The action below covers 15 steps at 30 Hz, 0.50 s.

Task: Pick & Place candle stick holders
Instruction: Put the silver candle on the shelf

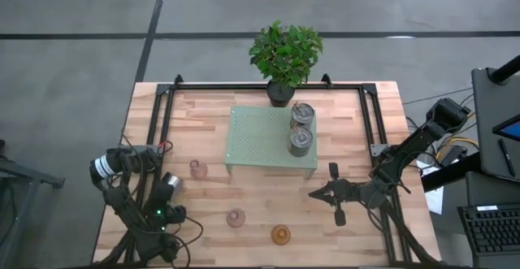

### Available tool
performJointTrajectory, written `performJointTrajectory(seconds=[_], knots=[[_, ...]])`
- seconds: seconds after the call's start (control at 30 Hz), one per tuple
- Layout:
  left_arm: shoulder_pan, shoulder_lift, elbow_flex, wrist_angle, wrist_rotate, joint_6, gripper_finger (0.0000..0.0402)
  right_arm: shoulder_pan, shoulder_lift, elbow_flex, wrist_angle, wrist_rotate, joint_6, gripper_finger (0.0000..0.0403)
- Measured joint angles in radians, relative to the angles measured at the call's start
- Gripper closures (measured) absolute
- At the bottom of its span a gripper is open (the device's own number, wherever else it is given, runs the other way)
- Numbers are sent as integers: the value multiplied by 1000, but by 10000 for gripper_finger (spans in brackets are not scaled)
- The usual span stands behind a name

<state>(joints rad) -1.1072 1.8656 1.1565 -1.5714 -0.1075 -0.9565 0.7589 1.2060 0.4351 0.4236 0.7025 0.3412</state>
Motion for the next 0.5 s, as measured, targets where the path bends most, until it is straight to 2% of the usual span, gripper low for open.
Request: performJointTrajectory(seconds=[0.27, 0.5], knots=[[-1, 0, -69, 0, 7, -22, 229, 0, 0, -10, 1, 5, 0, 394], [-1, 0, -79, -3, -18, -62, 285, -1, 0, -11, 2, 7, 0, 394]])
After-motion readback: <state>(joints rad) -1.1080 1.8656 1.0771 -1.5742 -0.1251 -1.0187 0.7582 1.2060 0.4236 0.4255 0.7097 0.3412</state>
